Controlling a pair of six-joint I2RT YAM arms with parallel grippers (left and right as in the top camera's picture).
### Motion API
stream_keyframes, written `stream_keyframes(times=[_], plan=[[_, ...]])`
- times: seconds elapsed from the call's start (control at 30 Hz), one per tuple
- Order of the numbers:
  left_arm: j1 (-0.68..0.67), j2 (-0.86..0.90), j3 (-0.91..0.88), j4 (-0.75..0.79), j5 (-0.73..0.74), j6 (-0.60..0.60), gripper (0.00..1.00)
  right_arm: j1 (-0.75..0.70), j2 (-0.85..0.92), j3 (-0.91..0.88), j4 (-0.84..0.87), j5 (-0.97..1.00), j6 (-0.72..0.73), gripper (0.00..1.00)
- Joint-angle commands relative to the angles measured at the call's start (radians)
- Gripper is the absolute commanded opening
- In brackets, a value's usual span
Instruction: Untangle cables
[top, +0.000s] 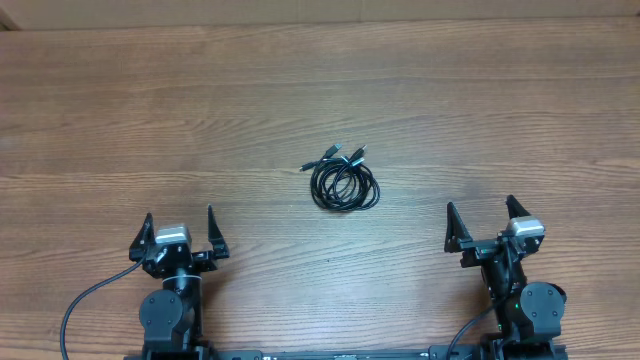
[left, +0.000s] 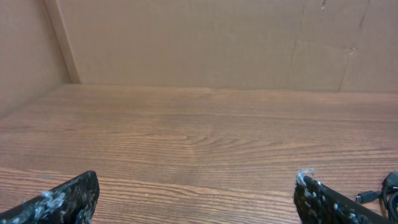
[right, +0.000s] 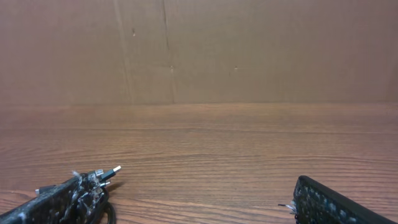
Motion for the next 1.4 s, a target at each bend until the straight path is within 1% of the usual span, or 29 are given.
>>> stream_keyframes(times=[0.0, 0.77, 0.8, 0.83, 0.87, 0.93, 1.0, 1.03, 1.07, 1.13, 1.2, 1.27, 1.3, 1.37], plan=[[0.006, -0.01, -0.003, -0.002, 0.009, 0.019, 1.0, 0.004, -0.01, -0.01, 0.005, 0.009, -0.007, 1.0], [0.006, -0.01, -0.003, 0.005, 0.009, 0.019, 1.0, 0.004, -0.01, -0.01, 0.005, 0.009, -0.007, 1.0], [0.006, -0.01, -0.003, 0.012, 0.032, 0.005, 0.99, 0.004, -0.01, -0.01, 0.005, 0.009, -0.007, 1.0], [0.004, -0.01, -0.003, 0.018, 0.086, -0.034, 1.0, 0.004, -0.01, -0.01, 0.005, 0.009, -0.007, 1.0], [0.004, -0.01, -0.003, 0.019, 0.187, -0.094, 0.99, 0.004, -0.01, -0.01, 0.005, 0.009, -0.007, 1.0], [0.004, -0.01, -0.003, 0.017, 0.445, -0.235, 1.0, 0.004, -0.01, -0.01, 0.005, 0.009, -0.007, 1.0], [0.004, -0.01, -0.003, 0.025, 0.702, -0.41, 0.99, 0.004, -0.01, -0.01, 0.005, 0.009, -0.007, 1.0], [0.004, -0.01, -0.003, 0.026, 0.803, -0.485, 1.0, 0.004, -0.01, -0.01, 0.005, 0.009, -0.007, 1.0], [0.004, -0.01, -0.003, 0.038, 0.828, -0.519, 1.0, 0.004, -0.01, -0.01, 0.005, 0.009, -0.007, 1.0], [0.005, -0.01, -0.003, 0.1, 0.848, -0.549, 0.99, 0.004, -0.01, -0.01, 0.005, 0.009, -0.007, 1.0], [0.006, -0.01, 0.002, 0.249, 0.895, -0.55, 1.0, 0.004, -0.01, -0.01, 0.005, 0.009, -0.007, 1.0], [0.006, -0.01, 0.027, 0.366, 0.902, -0.55, 1.0, 0.004, -0.01, -0.01, 0.005, 0.009, -0.007, 1.0], [0.007, -0.01, 0.051, 0.381, 0.893, -0.549, 0.99, 0.004, -0.01, -0.01, 0.005, 0.009, -0.007, 1.0], [0.009, -0.007, 0.123, 0.341, 0.862, -0.533, 1.0, 0.004, -0.01, -0.01, 0.005, 0.009, -0.007, 1.0]])
